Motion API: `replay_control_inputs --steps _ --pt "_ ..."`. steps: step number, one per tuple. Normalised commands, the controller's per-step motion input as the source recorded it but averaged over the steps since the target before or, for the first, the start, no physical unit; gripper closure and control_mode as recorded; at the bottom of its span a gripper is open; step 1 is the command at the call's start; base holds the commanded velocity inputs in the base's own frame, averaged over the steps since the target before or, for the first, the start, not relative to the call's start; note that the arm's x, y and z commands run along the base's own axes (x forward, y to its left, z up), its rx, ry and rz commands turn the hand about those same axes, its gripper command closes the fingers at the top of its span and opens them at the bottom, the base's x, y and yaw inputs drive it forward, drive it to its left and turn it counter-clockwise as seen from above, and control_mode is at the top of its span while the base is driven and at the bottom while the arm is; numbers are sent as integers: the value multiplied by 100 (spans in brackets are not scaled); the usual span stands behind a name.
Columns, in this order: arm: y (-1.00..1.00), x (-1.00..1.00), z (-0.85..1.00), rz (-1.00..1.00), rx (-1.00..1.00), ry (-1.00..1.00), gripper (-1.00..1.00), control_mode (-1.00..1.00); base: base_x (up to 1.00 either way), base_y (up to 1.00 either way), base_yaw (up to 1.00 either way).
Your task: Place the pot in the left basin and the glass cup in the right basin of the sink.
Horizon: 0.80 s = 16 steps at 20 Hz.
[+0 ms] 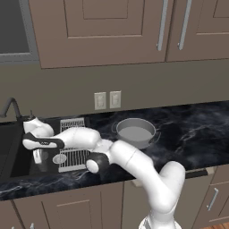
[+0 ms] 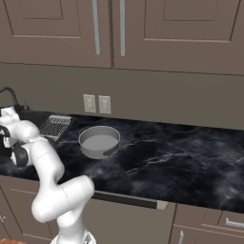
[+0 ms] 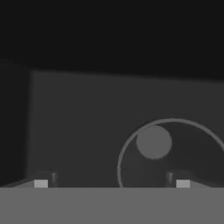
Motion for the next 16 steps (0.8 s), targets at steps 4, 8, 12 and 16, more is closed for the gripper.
replay_control_inputs --steps 4,8,12,16 --pt "1 -11 70 0 0 4 -100 -100 0 0 0" --pt "-34 -53 35 0 1 -6 -100 -100 0 0 0" --pt "-56 -66 51 0 7 -12 -100 -100 0 0 0" --pt "-63 -39 55 1 11 -8 -100 -100 0 0 0"
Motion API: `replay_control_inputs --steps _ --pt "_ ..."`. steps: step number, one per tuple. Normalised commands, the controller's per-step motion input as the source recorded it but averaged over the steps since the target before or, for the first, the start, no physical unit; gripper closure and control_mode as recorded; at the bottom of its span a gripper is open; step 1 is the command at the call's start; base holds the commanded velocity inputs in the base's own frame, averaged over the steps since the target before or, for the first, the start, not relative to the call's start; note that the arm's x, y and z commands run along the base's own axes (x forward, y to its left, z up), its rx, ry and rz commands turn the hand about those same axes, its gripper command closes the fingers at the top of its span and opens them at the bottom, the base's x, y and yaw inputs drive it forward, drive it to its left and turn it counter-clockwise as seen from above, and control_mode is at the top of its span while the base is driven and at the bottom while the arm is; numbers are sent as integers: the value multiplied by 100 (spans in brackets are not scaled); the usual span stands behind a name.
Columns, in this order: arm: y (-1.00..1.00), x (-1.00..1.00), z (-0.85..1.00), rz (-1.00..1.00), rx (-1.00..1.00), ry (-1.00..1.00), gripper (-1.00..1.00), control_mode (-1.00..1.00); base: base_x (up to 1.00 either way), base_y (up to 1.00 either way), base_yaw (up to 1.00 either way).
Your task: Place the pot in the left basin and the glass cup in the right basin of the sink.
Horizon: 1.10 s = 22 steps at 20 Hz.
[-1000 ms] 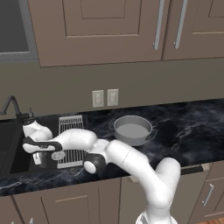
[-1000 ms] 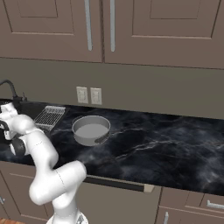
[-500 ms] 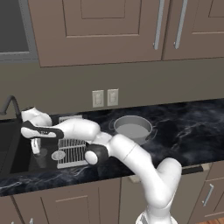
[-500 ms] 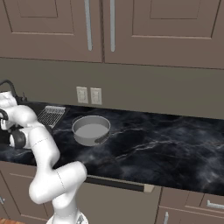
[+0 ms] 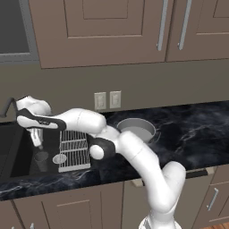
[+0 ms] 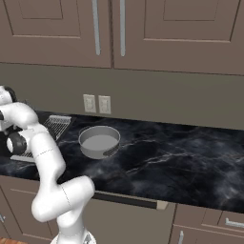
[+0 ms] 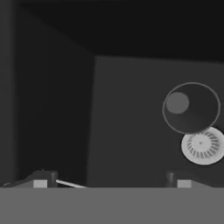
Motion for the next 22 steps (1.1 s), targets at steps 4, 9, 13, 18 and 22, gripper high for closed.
replay_control_inputs --steps 4,9,13,18,22 --pt "-70 -59 39 0 11 -10 -100 -100 0 0 0" --pt "-68 -68 34 0 7 -13 -100 -100 0 0 0" --pt "-70 -39 27 -4 6 -9 -100 -100 0 0 0" --pt "-69 -17 4 -6 3 -1 -100 -100 0 0 0" --pt "-66 -2 14 0 3 0 -100 -100 0 0 0"
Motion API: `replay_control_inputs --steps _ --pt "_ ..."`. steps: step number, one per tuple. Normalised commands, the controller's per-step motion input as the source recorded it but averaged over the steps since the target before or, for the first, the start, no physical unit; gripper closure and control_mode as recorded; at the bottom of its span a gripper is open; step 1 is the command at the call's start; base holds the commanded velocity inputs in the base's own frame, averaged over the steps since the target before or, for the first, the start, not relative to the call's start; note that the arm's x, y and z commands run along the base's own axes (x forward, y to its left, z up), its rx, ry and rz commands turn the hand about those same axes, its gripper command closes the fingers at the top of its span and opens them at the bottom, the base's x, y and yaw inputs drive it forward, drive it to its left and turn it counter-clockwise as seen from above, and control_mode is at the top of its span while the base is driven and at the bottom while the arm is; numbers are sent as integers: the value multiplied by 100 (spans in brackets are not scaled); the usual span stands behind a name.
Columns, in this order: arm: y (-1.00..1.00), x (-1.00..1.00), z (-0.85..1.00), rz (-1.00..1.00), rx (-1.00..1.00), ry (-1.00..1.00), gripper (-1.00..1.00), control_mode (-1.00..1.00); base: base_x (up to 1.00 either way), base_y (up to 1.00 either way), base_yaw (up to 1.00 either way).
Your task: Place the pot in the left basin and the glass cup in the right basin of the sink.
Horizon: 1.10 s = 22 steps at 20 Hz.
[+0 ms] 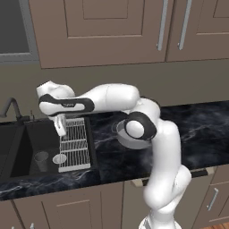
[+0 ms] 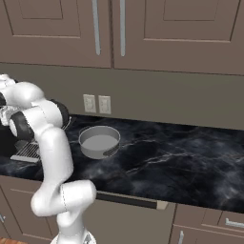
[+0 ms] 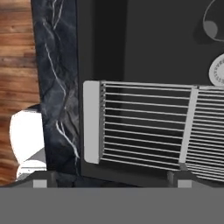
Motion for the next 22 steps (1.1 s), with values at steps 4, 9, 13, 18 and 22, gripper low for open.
replay_control_inputs --steps 4,9,13,18,22 --pt "-61 -4 14 0 2 0 -100 -100 0 0 0" --pt "-56 -23 41 0 5 -7 -100 -100 0 0 0" --pt "-41 -10 29 0 1 -8 -100 -100 0 0 0" --pt "-38 0 -3 -15 0 -5 -100 -100 0 0 0" --pt "-47 -3 0 -21 1 -11 -100 -100 0 0 0"
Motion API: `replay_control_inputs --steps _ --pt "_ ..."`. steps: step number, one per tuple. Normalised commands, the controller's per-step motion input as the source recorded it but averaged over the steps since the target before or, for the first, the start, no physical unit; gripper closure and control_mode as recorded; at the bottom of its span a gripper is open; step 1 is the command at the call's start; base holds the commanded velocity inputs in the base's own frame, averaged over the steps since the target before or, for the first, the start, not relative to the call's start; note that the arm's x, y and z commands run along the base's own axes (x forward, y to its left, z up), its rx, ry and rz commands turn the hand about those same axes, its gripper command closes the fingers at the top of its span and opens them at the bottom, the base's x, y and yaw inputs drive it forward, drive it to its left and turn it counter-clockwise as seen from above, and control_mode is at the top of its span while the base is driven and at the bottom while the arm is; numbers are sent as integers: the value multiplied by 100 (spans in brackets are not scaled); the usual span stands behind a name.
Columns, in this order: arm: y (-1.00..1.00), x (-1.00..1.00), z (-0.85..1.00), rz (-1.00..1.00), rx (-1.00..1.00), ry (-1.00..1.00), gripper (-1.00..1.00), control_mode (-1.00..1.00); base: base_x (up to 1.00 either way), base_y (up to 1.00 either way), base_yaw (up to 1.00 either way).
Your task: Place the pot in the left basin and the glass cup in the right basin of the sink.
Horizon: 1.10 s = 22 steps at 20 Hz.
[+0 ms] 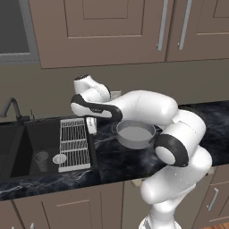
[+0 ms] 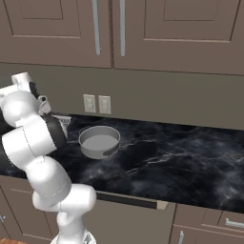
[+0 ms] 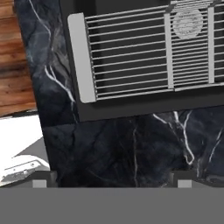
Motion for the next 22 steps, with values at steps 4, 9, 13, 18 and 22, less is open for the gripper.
replay_control_inputs --steps 4,9,13,18,22 --pt "-36 7 0 -35 0 -1 -100 -100 0 0 0" --pt "-35 7 -3 -38 0 0 -100 -100 0 0 0" --pt "-43 4 -2 -34 0 0 -100 -100 0 0 0" --pt "-57 2 -16 -26 2 0 -100 -100 0 0 0" --pt "-58 3 -36 -22 4 -6 -100 -100 0 0 0"
